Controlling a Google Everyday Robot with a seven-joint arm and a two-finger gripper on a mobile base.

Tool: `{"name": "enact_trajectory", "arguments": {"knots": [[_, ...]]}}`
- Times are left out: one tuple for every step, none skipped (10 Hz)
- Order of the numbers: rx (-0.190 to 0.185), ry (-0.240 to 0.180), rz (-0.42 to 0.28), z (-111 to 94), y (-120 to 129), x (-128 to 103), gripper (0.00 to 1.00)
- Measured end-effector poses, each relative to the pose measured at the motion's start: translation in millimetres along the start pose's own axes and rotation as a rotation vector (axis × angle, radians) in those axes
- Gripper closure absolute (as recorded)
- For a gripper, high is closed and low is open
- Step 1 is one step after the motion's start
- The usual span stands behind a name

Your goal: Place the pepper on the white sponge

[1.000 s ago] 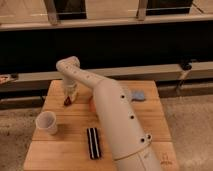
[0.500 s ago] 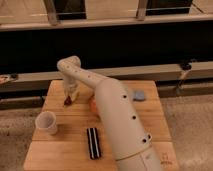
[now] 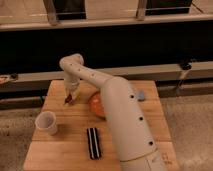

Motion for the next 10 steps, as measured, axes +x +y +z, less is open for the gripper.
{"name": "enact_trajectory", "arguments": {"knots": [[0.009,0.002,0.012,-3,2,2,1.0],[0.023,0.004,0.025,-7,4,5,1.0],[0.033,0.005,0.034,-10,6,7,1.0],[0.052,0.009,0.045,-18,8,10,1.0],[0.061,0.013,0.051,-23,9,11,1.0],[0.074,0.019,0.057,-30,9,12,1.0],[0.085,0.025,0.066,-36,10,14,1.0],[0.096,0.031,0.076,-42,12,18,1.0],[0.107,0.037,0.088,-48,15,22,1.0],[0.117,0.043,0.103,-53,17,25,1.0]]}}
